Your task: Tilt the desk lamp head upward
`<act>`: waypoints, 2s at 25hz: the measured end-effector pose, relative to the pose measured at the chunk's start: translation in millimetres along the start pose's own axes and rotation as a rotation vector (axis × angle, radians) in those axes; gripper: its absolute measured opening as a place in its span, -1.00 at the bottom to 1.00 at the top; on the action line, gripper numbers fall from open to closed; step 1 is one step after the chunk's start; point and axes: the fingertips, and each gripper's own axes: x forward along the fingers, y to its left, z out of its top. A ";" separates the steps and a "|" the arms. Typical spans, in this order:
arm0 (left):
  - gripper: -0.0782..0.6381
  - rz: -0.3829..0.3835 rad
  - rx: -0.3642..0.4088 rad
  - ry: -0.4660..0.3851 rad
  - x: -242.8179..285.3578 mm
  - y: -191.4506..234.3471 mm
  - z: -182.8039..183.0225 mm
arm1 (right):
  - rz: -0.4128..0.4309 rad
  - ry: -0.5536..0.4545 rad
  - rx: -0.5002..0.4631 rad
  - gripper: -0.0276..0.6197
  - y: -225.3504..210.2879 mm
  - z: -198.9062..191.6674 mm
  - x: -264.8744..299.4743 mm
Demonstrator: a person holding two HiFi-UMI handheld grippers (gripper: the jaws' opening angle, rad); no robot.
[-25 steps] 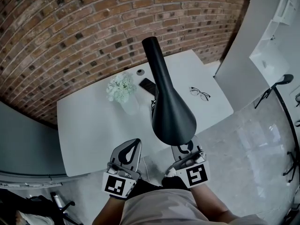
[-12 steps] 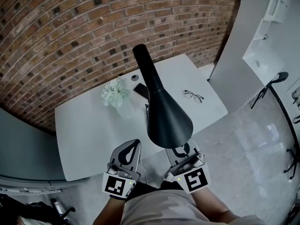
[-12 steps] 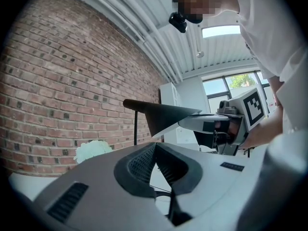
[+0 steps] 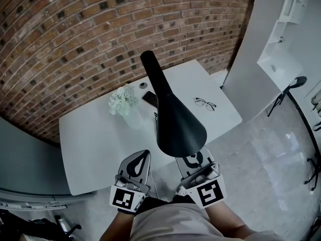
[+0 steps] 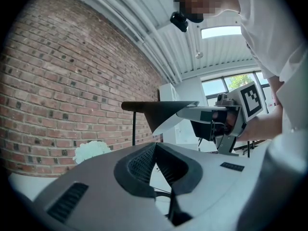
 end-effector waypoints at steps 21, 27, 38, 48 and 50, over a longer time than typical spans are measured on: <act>-0.76 -0.003 -0.002 -0.035 -7.8 5.9 4.6 | 0.013 -0.009 -0.037 -0.87 -3.5 41.3 3.0; -0.76 -0.022 -0.027 -0.020 -7.3 1.6 1.2 | 0.015 0.005 -0.022 -0.87 -4.8 45.3 3.7; -0.76 -0.042 -0.034 -0.030 -12.5 4.3 1.5 | 0.009 0.011 -0.057 -0.87 -9.8 73.3 7.6; -0.76 -0.076 -0.026 -0.030 -14.2 6.5 7.8 | -0.011 0.014 -0.034 -0.87 -6.1 79.3 10.5; -0.76 -0.085 -0.028 -0.036 -13.8 7.1 11.3 | -0.017 0.012 -0.034 -0.87 -6.3 79.7 10.0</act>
